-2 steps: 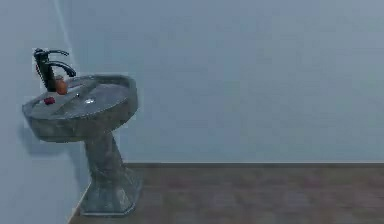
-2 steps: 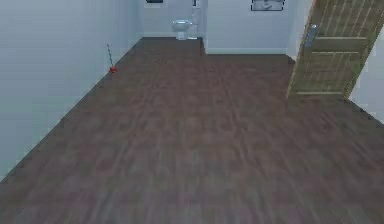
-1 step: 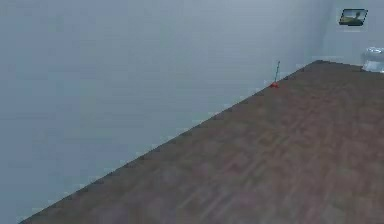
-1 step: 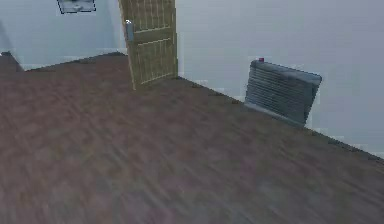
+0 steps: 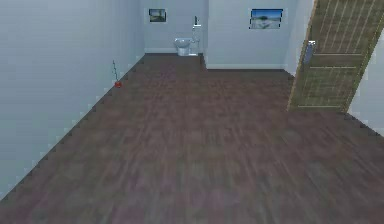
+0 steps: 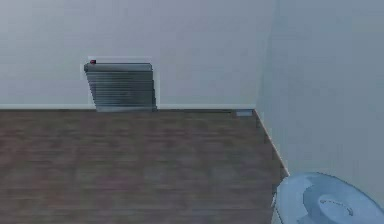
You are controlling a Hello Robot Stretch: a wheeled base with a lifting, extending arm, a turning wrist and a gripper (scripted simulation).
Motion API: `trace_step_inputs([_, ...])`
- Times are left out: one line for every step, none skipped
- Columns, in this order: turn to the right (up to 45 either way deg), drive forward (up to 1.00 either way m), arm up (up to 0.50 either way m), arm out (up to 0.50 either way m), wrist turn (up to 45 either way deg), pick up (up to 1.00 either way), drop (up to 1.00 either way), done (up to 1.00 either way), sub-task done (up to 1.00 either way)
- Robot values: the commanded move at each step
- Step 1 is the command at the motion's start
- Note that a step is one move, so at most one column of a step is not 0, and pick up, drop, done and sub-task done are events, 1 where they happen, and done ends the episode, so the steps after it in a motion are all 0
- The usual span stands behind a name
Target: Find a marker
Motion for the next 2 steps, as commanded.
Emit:
trace_step_inputs([21.0, 0.00, 0.00, 0.00, 0.0, 0.00, 0.00, 0.00, 0.00])
trace_step_inputs([0.0, 1.00, 0.00, 0.00, 0.0, 0.00, 0.00, 0.00, 0.00])
